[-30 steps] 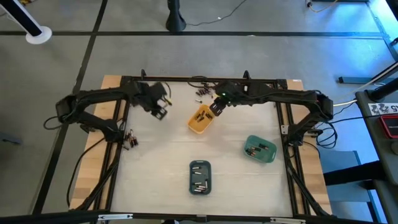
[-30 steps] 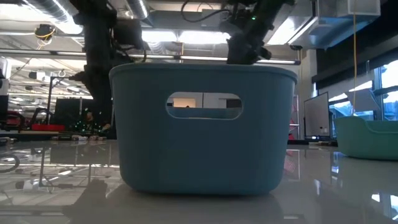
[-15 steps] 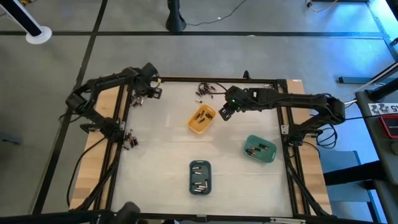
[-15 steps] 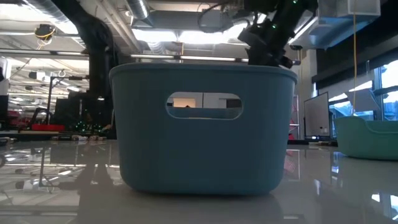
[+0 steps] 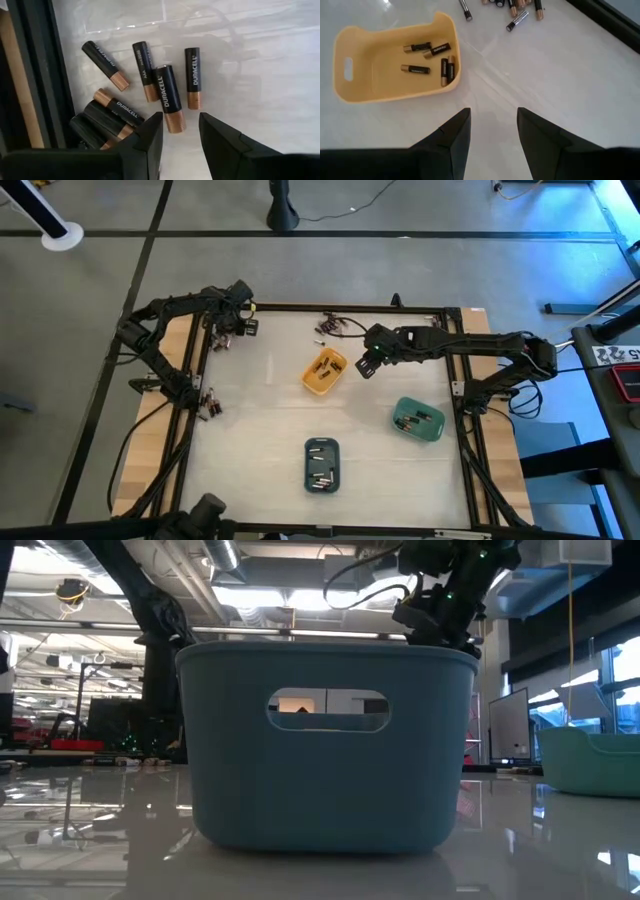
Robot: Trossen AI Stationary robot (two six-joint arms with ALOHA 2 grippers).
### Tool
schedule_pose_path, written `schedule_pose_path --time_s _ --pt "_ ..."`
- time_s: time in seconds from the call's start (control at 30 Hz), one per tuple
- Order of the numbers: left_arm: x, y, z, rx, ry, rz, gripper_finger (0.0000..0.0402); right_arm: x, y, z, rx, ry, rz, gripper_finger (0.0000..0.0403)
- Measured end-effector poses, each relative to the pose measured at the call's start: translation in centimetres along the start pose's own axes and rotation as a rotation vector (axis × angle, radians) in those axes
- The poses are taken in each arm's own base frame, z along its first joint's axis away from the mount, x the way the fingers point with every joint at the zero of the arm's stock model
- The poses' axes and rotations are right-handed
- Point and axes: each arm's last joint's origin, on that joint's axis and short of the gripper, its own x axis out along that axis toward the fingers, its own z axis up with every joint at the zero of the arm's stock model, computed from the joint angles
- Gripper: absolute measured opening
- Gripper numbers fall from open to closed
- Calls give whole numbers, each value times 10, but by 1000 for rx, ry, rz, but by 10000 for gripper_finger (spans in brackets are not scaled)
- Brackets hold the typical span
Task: Sort batteries
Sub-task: Put the black battery into the green bin
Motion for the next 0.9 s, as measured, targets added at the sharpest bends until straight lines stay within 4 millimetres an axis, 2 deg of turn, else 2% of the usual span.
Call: schedule_pose_path --time_s 0.47,0.9 --pt "13 -11 -2 -7 -35 128 116 0 0 -1 -9 5 -3 163" --pt "14 -16 -3 -9 -10 49 116 0 0 -1 -14 7 -9 163"
